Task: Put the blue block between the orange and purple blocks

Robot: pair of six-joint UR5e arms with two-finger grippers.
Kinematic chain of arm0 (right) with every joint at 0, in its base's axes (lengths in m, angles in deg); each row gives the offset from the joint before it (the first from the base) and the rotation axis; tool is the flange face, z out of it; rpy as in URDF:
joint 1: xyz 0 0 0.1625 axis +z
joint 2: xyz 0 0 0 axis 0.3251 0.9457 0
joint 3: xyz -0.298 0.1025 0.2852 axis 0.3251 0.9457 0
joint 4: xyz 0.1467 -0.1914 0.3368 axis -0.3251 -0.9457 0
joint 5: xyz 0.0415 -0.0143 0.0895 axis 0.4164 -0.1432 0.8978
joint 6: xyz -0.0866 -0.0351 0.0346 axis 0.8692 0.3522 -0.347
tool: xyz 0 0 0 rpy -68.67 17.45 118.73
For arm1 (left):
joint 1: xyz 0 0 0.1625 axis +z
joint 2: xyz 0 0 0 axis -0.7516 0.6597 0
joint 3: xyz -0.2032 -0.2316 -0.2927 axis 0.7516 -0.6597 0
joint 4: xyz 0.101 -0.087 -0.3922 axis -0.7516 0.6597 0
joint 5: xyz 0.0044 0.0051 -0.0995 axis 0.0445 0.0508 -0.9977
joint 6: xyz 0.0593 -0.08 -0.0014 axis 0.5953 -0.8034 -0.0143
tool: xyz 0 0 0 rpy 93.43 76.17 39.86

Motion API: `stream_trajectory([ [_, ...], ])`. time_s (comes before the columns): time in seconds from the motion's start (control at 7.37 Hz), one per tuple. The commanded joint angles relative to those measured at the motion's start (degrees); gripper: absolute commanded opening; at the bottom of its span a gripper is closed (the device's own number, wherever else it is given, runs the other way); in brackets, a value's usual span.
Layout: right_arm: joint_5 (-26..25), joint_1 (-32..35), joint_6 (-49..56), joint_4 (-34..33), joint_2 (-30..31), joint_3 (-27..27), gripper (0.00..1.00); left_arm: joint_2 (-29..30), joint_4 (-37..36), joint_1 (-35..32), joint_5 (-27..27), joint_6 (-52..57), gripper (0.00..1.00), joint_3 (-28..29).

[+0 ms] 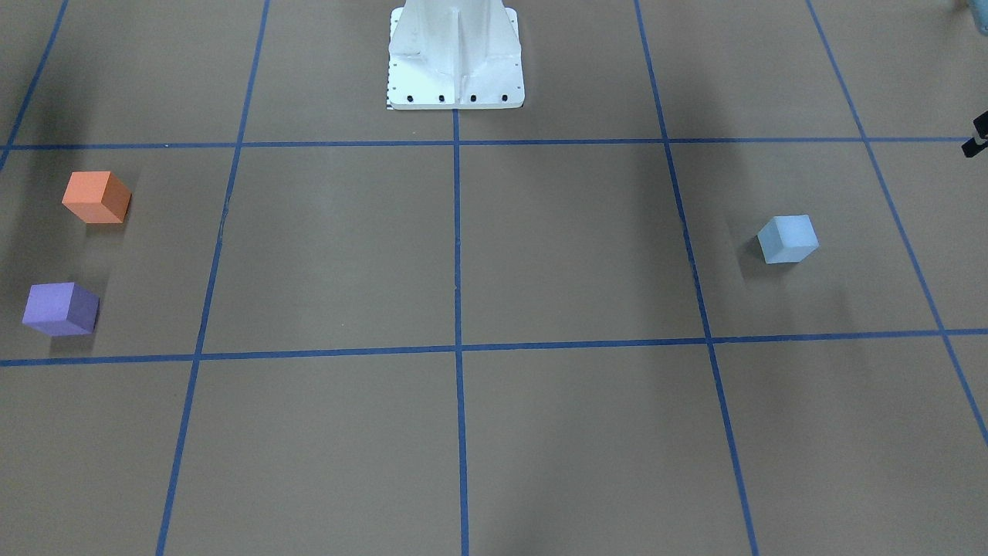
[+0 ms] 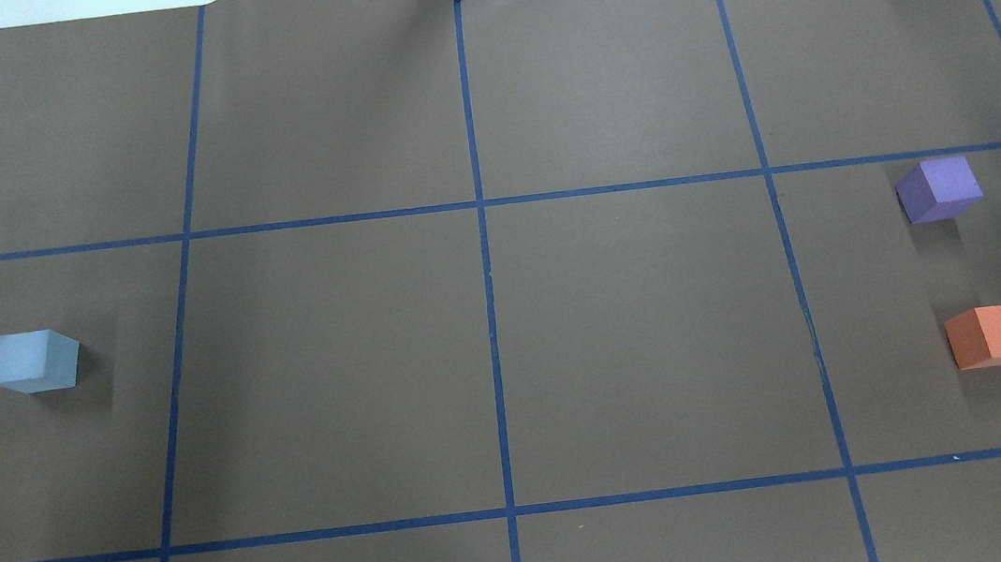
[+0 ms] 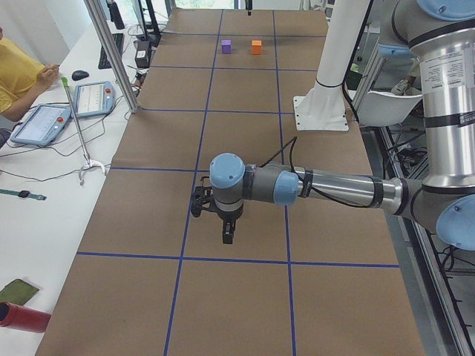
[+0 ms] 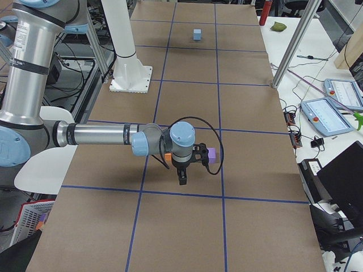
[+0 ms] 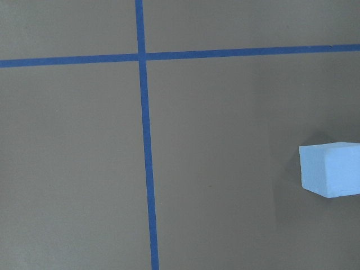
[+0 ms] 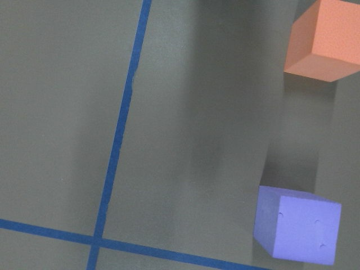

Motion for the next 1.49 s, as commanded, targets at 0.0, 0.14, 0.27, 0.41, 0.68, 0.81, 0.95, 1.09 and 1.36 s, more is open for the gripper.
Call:
stream_trajectory([
  [0.0, 3.36, -0.13, -0.03, 0.61, -0.12, -0.11, 1.00, -0.40, 0.44, -0.06, 0.62, 0.07, 1.00, -1.47],
  [0.14, 3.73, -0.05, -0.29, 0.71, -0.12, 0.33, 1.00, -3.45, 0.70, -0.06, 0.28, 0.07, 1.00, -1.39],
  [0.27, 3.65, -0.22, -0.47, 1.23, -0.64, 0.33, 1.00, -3.13, 0.96, 0.64, 0.02, -0.02, 1.00, -0.78],
  [0.41, 3.65, -0.22, -0.30, 2.63, -1.43, 0.59, 1.00, -2.61, 1.57, 2.47, -4.08, -1.67, 1.00, 0.71],
  [0.68, 3.47, -0.40, -0.91, 2.21, -1.61, 1.20, 1.00, 1.85, 4.20, 9.55, -4.04, -9.30, 1.00, 1.33],
  [0.81, 3.82, -0.40, -1.00, 2.55, -3.52, 4.69, 1.00, 5.36, 4.13, 13.35, -4.03, -13.42, 1.00, 1.69],
  [0.95, 3.65, -0.40, -0.83, 2.64, -3.98, 5.33, 1.00, 7.66, 4.13, 16.44, -3.94, -19.29, 1.00, 1.60],
  [1.09, 3.73, -0.40, -0.74, 2.64, -3.98, 5.25, 1.00, 9.07, 4.65, 18.90, -1.33, -24.57, 1.00, 1.43],
  [1.36, 3.91, -0.40, -0.74, 2.47, -3.98, 5.34, 1.00, 10.05, 7.37, 25.05, 2.55, -29.09, 1.00, 4.13],
])
